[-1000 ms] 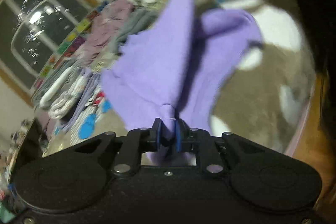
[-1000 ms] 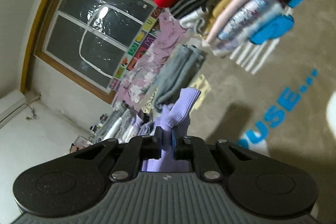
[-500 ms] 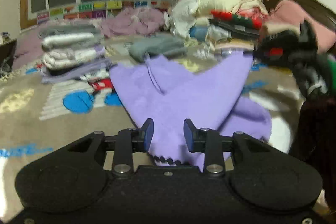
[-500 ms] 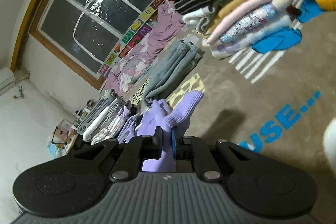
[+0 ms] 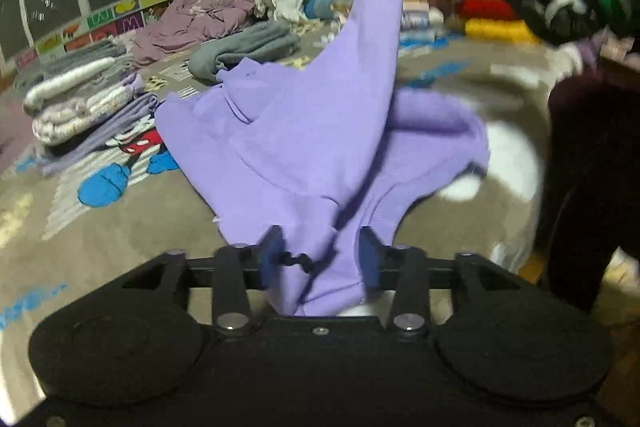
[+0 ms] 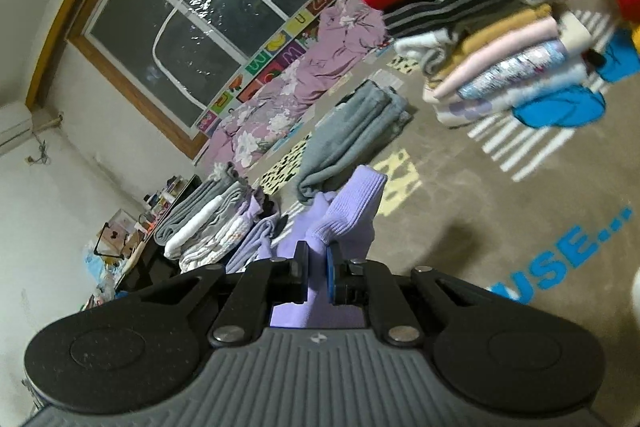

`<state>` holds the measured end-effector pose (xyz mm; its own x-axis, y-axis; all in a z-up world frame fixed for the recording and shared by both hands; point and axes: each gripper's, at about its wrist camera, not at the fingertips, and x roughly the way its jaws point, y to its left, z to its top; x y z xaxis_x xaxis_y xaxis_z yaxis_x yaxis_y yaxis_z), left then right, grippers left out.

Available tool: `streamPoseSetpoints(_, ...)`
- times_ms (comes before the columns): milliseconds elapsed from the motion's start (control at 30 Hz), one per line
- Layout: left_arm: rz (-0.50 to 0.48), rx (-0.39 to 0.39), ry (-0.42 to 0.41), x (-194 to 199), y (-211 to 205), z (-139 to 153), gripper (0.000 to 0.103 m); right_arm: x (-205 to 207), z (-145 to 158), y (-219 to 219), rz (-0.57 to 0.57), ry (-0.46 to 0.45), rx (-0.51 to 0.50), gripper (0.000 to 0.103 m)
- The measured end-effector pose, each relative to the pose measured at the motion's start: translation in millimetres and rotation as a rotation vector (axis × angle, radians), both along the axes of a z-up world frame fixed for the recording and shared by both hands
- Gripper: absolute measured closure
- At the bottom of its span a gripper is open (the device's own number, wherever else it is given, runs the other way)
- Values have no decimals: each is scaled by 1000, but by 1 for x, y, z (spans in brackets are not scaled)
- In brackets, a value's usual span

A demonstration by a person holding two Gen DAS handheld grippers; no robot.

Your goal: Fold clothes

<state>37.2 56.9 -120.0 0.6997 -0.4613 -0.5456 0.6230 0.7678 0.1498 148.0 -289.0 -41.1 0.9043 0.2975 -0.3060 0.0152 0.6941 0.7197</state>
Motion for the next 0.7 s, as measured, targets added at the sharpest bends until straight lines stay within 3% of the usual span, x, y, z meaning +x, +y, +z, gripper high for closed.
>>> streamPoseSetpoints(400, -49, -21, -45, -2, -8, 2, 61, 24, 44, 33, 34, -6, -79, 92)
streamPoseSetpoints(467, -49, -25, 19, 6, -10, -3, 61, 30, 51, 41, 44, -10, -91, 92)
streamPoseSetpoints(567, -69, 2, 48, 11, -14, -15, 57, 40, 62, 53, 64, -17, -111, 92)
streamPoseSetpoints(700, -87, -53, 95, 16, -7, -11, 56, 57, 72, 75, 100, -13, -147, 92)
